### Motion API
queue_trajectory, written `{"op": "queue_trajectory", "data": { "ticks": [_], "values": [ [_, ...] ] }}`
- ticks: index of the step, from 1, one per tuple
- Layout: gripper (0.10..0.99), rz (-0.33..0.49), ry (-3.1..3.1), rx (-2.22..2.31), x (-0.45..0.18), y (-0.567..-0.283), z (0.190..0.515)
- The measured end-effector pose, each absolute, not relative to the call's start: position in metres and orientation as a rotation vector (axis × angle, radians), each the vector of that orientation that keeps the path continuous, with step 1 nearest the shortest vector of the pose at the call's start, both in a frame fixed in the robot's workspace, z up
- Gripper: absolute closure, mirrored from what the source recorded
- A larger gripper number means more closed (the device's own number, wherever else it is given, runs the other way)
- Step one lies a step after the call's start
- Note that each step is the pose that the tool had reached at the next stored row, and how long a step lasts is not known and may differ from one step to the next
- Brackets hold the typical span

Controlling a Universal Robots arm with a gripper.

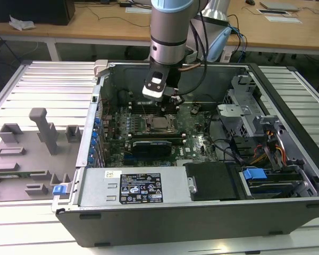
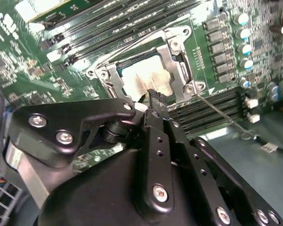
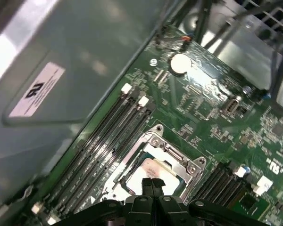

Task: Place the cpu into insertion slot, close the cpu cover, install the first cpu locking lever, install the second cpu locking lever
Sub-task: 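Close the cpu cover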

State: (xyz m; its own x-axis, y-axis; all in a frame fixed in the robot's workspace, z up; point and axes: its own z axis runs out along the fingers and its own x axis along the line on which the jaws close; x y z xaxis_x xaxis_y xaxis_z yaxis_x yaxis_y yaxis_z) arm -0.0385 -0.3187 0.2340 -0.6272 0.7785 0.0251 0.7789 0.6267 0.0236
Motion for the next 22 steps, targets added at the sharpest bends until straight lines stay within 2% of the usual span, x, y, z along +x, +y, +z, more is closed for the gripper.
{"op": "queue_trajectory", "data": {
  "ticks": [12,22],
  "values": [
    [0.980,-0.046,-3.022,-0.787,-0.0385,-0.3187,0.2325],
    [0.980,-0.062,-3.128,-0.495,-0.0385,-0.3187,0.2312]
  ]
}}
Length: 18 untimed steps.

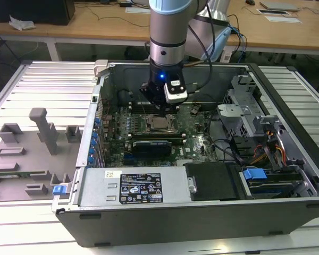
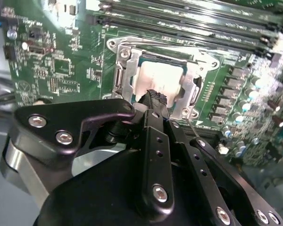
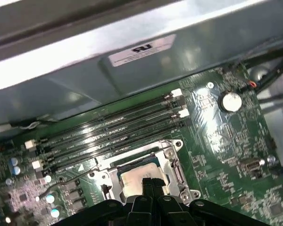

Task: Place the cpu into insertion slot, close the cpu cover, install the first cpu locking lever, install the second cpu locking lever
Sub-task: 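Close the cpu cover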

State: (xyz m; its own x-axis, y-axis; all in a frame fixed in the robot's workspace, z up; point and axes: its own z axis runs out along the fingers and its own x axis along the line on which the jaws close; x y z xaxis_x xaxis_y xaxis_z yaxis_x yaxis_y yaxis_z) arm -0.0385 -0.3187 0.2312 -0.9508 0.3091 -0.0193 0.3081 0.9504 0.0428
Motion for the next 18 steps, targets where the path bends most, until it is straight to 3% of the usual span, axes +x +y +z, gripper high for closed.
{"op": "queue_trajectory", "data": {
  "ticks": [18],
  "values": [
    [0.980,0.070,3.111,-0.112,-0.0388,-0.3229,0.2296]
  ]
}}
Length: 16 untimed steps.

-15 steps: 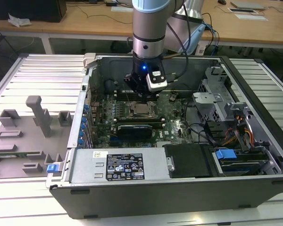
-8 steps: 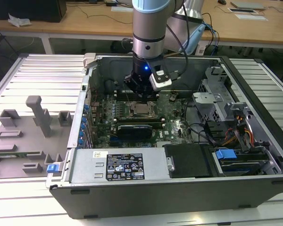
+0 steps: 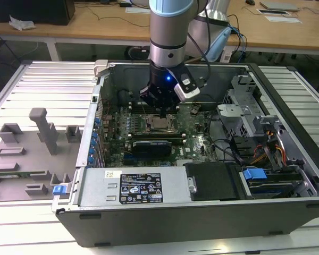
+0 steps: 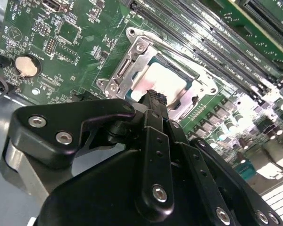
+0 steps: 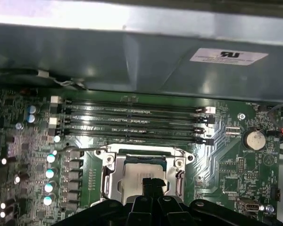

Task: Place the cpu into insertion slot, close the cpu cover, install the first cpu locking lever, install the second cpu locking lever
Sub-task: 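Close the cpu cover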

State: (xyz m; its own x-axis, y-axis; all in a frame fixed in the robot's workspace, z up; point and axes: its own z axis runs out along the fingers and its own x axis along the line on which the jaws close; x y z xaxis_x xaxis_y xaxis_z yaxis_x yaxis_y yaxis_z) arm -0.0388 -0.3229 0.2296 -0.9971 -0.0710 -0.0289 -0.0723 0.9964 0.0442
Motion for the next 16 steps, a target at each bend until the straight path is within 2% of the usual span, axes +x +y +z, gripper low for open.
{"op": "queue_trajectory", "data": {
  "ticks": [16],
  "values": [
    [0.980,0.056,3.108,-0.214,-0.044,-0.338,0.229]
  ]
}}
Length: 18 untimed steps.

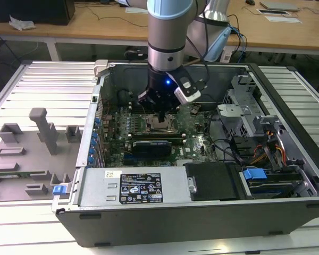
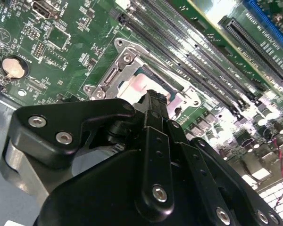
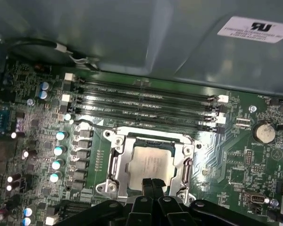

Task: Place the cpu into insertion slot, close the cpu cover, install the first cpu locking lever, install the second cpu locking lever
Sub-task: 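Close the cpu cover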

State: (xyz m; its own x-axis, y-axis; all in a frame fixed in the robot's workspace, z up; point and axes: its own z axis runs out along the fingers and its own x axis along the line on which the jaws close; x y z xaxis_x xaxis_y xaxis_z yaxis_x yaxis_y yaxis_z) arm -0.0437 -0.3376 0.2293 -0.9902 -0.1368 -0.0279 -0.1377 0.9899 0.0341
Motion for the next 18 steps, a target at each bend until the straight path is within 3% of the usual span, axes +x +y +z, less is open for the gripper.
{"op": "queue_trajectory", "data": {
  "ticks": [18],
  "values": [
    [0.980,0.053,3.088,-0.214,-0.072,-0.333,0.220]
  ]
}}
